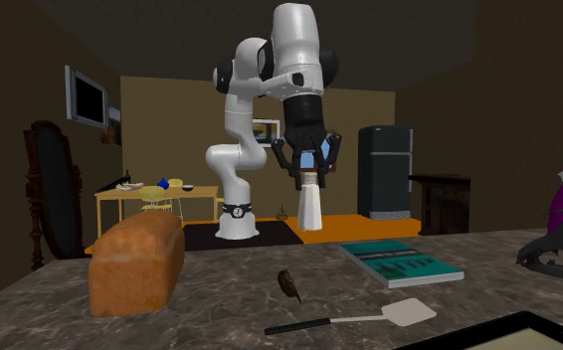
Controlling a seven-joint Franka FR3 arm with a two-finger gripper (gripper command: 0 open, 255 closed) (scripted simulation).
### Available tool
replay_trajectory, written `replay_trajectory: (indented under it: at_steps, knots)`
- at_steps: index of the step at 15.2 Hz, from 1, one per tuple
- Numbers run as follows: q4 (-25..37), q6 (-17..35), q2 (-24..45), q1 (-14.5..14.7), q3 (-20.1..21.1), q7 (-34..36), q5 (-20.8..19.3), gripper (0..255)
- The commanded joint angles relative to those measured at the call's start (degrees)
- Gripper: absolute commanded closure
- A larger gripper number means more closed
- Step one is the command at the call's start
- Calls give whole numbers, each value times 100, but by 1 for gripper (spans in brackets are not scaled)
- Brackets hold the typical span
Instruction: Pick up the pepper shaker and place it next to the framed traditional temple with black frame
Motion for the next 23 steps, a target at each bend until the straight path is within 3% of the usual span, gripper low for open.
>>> replay_trajectory:
  at_steps: [1,23]
  knots:
    - [-118,153,31,10,5,2,3,255]
    - [-835,1575,739,16,17,-106,44,255]
